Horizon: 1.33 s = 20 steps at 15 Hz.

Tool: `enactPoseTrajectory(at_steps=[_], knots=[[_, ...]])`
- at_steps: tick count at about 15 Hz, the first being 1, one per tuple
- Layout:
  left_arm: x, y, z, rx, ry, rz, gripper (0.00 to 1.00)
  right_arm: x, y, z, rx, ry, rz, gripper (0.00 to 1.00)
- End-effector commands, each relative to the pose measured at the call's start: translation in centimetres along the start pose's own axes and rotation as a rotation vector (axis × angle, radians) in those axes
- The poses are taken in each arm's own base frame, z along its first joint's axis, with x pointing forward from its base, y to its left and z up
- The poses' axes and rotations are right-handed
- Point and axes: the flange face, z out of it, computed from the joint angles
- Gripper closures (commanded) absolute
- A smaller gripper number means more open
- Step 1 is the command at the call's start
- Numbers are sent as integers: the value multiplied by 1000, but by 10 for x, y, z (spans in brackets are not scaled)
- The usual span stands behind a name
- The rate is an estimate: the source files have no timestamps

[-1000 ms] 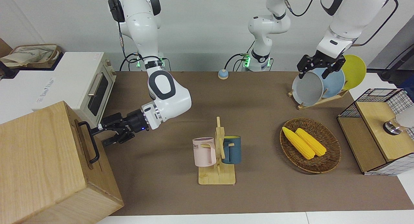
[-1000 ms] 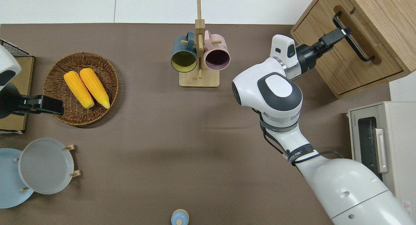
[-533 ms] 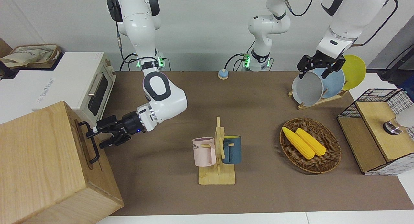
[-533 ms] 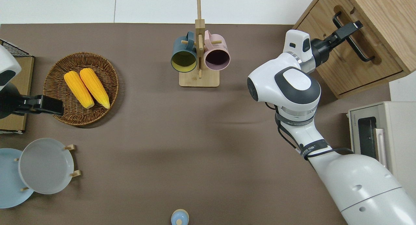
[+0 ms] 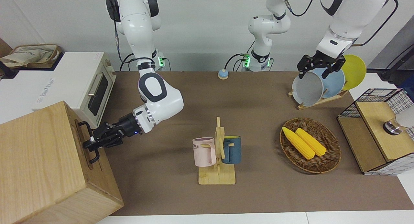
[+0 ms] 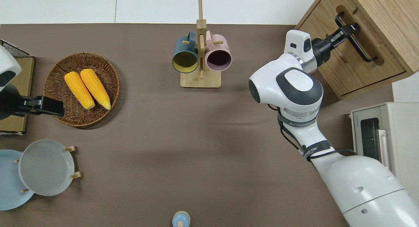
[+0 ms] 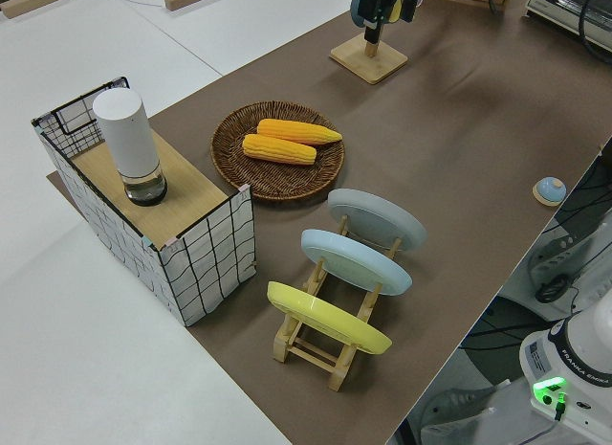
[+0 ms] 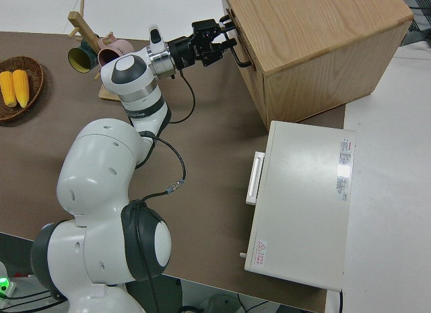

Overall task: Slide drawer open with right arm
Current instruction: 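Pull the handle toward the robot with the right gripper, sliding the drawer out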

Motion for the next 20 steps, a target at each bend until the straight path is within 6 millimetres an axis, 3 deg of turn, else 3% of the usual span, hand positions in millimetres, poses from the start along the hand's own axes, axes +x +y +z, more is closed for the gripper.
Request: enactPoseTrajectory(at_steps=[1,6,10,20], knots=[[1,-1,-4,16,-5,11,7,2,-1,-3,-23,25,-11,986],[1,-1,-4,16,-5,11,7,5,0,-10,-27,32,-17,1000],[1,-1,-4,16,-5,11,7,14,0,-51,-46,32,-26,1000],[1,-1,-4,16,-5,11,7,24,-2,-131,-66,26,-42,1000]])
